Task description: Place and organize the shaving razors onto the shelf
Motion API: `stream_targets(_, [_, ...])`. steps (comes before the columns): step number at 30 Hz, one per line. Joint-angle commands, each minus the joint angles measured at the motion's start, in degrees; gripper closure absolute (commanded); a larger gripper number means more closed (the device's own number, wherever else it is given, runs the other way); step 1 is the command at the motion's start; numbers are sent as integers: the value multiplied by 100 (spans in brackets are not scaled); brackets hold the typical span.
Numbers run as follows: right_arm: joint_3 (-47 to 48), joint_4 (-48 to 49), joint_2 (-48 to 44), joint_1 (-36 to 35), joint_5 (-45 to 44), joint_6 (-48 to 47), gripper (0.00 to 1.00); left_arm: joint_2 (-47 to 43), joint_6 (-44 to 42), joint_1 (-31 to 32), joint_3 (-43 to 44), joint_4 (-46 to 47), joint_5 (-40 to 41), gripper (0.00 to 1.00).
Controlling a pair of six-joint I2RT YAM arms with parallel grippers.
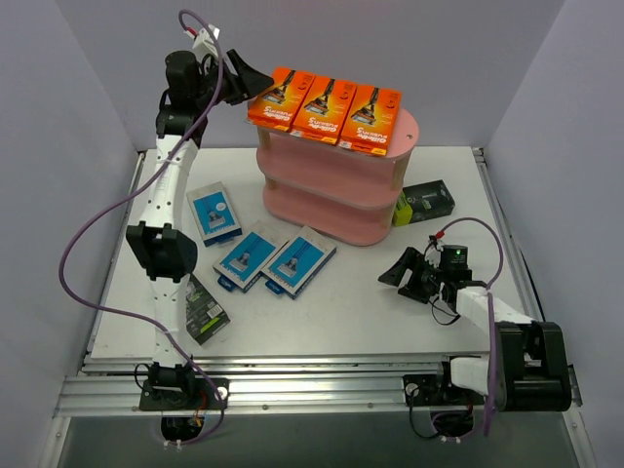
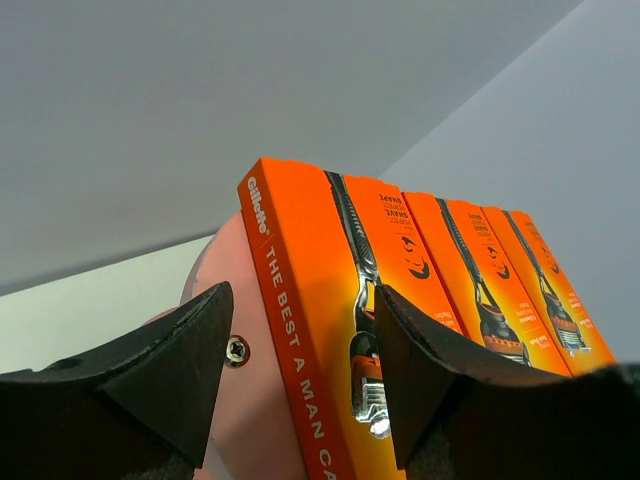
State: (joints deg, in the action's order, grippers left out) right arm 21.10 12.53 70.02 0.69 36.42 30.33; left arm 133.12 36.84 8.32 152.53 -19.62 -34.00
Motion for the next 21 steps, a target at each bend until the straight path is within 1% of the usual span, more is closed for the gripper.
stream_targets(1, [149, 21, 56, -25, 5, -36, 24, -14, -36, 65, 234, 239, -125, 33])
stream_targets(21, [131, 74, 143, -25, 23, -36, 24, -49, -72, 197, 181, 327, -116, 33])
